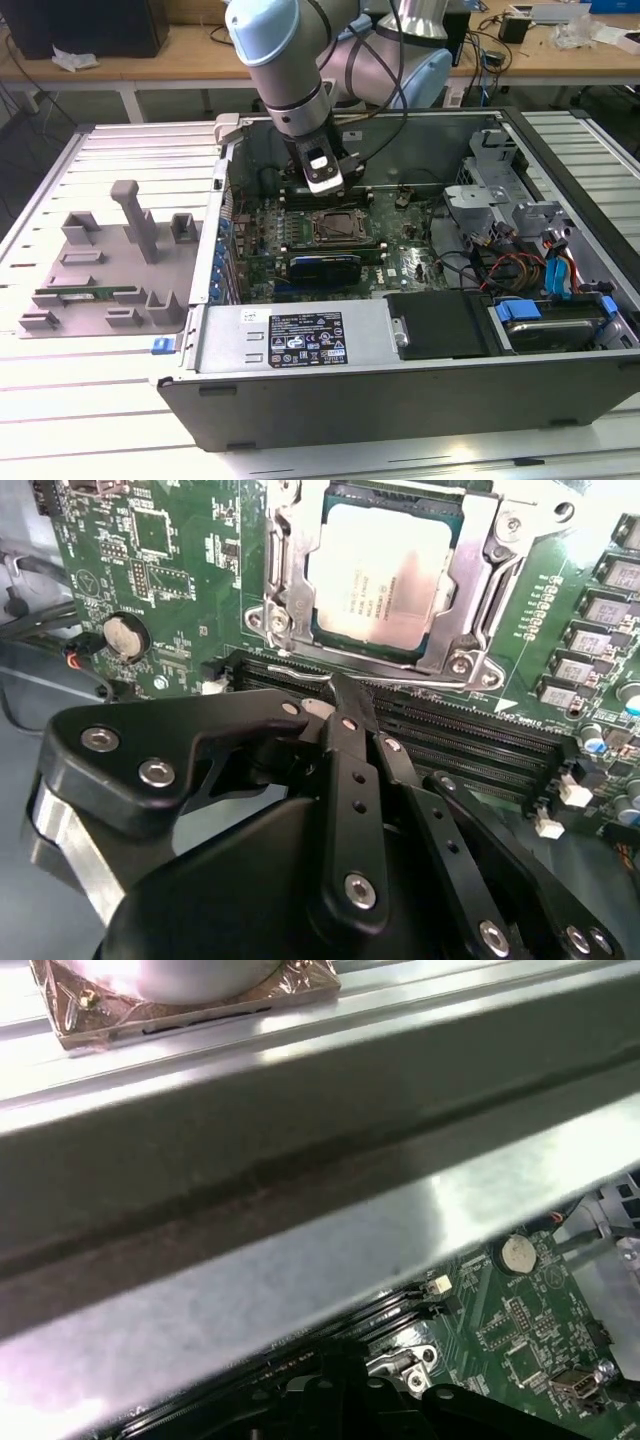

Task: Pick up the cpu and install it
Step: 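Install the first cpu locking lever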

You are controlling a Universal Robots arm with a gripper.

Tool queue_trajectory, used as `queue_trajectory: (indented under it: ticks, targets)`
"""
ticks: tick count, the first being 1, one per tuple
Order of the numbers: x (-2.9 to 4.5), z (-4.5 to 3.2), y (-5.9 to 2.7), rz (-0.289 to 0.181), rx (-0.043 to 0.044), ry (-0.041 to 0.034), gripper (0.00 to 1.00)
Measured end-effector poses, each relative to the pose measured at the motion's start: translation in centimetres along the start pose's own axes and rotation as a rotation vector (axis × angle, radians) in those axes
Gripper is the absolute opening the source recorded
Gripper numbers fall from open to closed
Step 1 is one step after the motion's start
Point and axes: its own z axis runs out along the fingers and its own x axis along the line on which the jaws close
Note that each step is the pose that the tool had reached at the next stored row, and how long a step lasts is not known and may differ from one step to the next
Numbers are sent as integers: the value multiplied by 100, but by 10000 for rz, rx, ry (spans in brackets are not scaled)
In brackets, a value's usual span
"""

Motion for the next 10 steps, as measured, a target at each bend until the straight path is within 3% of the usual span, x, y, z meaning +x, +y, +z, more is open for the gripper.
queue_trajectory:
  ticks: [10]
  targets:
    - [-6, 50, -18, 47, 13, -13, 11]
